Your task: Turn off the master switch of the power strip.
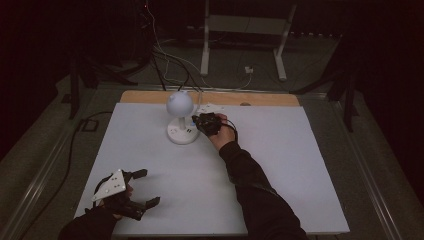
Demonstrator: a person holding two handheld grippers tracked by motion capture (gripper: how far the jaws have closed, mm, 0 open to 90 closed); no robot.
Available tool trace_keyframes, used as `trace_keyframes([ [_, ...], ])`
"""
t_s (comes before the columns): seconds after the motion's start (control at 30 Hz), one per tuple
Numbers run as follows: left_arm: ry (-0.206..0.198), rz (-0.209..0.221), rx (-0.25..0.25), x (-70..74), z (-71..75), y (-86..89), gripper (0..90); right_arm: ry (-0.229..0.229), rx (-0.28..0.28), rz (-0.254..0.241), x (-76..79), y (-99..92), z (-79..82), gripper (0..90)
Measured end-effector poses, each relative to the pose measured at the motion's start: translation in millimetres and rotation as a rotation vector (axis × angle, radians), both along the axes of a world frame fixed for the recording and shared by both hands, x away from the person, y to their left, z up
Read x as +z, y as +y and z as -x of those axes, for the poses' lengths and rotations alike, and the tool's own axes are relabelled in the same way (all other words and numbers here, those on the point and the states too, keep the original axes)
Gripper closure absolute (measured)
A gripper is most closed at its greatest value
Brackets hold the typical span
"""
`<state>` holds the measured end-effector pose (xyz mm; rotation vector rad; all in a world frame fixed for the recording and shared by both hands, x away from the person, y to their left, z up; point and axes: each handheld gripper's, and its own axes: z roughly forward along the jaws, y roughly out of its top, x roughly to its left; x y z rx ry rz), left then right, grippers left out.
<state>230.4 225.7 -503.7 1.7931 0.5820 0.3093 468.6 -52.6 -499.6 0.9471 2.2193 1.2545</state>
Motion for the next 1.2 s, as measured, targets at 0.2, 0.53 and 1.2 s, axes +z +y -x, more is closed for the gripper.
trace_keyframes([
  [0.2,0.001,0.000,-0.001,-0.1,-0.2,0.0,0.4,0.017,0.004,0.016,-8.2,3.1,-4.5,90.0],
  [0.53,0.002,0.000,-0.002,-0.2,-0.1,-0.1,0.4,0.021,0.000,0.031,-14.9,6.3,-8.9,90.0],
  [1.2,0.002,0.001,-0.006,-0.2,0.1,0.0,0.4,0.020,-0.007,0.045,-18.6,10.5,-12.2,90.0],
])
